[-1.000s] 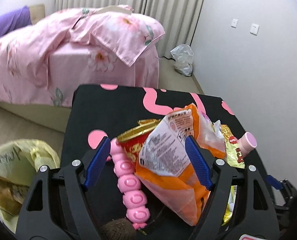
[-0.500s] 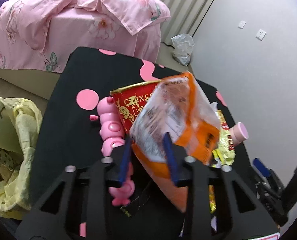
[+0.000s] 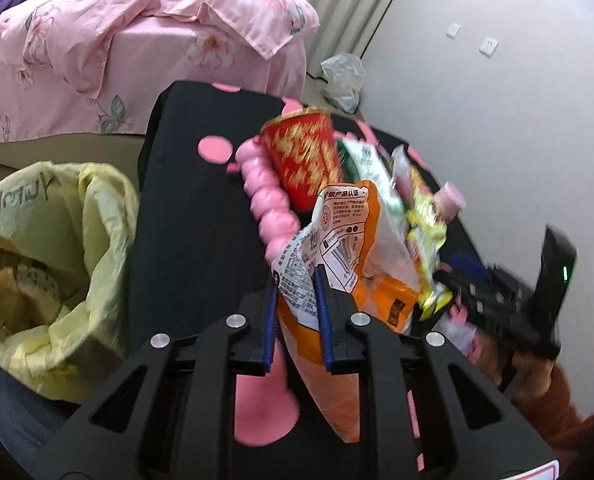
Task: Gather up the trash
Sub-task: 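Grasp the orange chip bag with the left tool while the right grasps the yellow wrapper, then carry both wrappers over the yellow trash bag and open both tools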
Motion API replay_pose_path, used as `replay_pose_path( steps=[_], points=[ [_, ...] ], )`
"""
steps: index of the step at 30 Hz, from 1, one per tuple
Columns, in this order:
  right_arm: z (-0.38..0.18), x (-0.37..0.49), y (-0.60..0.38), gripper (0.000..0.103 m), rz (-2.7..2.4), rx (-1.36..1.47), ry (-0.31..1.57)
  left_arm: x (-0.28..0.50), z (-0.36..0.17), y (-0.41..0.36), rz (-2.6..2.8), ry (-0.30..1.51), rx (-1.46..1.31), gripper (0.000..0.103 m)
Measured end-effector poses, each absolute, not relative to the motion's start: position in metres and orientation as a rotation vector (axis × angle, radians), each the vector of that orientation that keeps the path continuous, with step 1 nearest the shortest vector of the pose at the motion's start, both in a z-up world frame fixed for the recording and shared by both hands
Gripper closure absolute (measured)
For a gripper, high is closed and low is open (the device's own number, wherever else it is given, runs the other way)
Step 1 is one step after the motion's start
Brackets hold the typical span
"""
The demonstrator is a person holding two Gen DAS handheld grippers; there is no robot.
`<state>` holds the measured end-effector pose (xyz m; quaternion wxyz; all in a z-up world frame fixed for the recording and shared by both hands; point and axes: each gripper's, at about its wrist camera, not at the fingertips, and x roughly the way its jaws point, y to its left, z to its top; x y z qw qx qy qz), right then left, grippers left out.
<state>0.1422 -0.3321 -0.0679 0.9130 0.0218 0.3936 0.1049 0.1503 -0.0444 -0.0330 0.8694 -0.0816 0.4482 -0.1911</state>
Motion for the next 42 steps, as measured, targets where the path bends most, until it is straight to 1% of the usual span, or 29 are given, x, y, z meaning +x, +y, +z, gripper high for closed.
replay_pose_path(
  steps=[2,4,6,8,9,10,11,14,16,18,25,28,29,30,31,35,36,39,42],
  points=[
    [-0.077,0.153,-0.332,0.047,0.218,0.066,0.853,0.147,-0.042,-0.04,-0.389,0.958,-0.173,0.087],
    [-0.085,0.157,-0.332,0.049,0.234,0.095,0.892,0.144,-0.048,-0.035,-0.382,0.972,-0.185,0.087],
    [-0.088,0.156,-0.333,0.059,0.243,0.112,0.906,0.141,-0.052,-0.028,-0.372,0.969,-0.201,0.085],
    [-0.085,0.152,-0.334,0.067,0.255,0.113,0.898,0.139,-0.054,-0.022,-0.371,0.964,-0.223,0.083],
    [-0.08,0.147,-0.334,0.073,0.26,0.112,0.884,0.137,-0.054,-0.02,-0.373,0.961,-0.23,0.078],
    [-0.075,0.143,-0.335,0.075,0.262,0.108,0.871,0.136,-0.054,-0.019,-0.375,0.96,-0.237,0.075],
    [-0.072,0.14,-0.336,0.075,0.261,0.105,0.864,0.134,-0.054,-0.018,-0.376,0.958,-0.244,0.073],
    [-0.059,0.128,-0.342,0.076,0.235,0.098,0.832,0.13,-0.057,-0.015,-0.387,0.964,-0.273,0.062],
    [-0.053,0.119,-0.344,0.076,0.224,0.096,0.818,0.127,-0.06,-0.016,-0.399,0.967,-0.291,0.051],
    [-0.05,0.112,-0.344,0.076,0.214,0.087,0.805,0.123,-0.062,-0.018,-0.404,0.964,-0.306,0.048],
    [-0.042,0.089,-0.345,0.076,0.175,0.054,0.755,0.108,-0.057,-0.031,-0.351,0.997,-0.247,0.047],
    [-0.038,0.083,-0.348,0.076,0.173,0.063,0.734,0.107,-0.058,-0.038,-0.323,1.046,-0.226,0.047],
    [-0.037,0.082,-0.348,0.076,0.177,0.07,0.73,0.11,-0.059,-0.043,-0.312,1.059,-0.19,0.048],
    [-0.037,0.081,-0.348,0.076,0.18,0.074,0.729,0.113,-0.058,-0.045,-0.299,1.057,-0.166,0.054],
    [-0.037,0.08,-0.347,0.076,0.183,0.077,0.728,0.117,-0.057,-0.046,-0.295,1.047,-0.153,0.06],
    [-0.034,0.072,-0.344,0.075,0.195,0.064,0.713,0.142,-0.036,-0.038,-0.268,0.884,-0.087,0.061],
    [-0.034,0.07,-0.342,0.075,0.193,0.056,0.708,0.145,-0.031,-0.033,-0.267,0.881,-0.099,0.06],
    [-0.034,0.065,-0.345,0.075,0.176,0.034,0.697,0.134,-0.023,-0.022,-0.317,0.901,-0.209,0.046],
    [-0.037,0.065,-0.35,0.075,0.17,0.055,0.7,0.111,-0.03,-0.024,-0.355,0.962,-0.277,0.046]
  ],
)
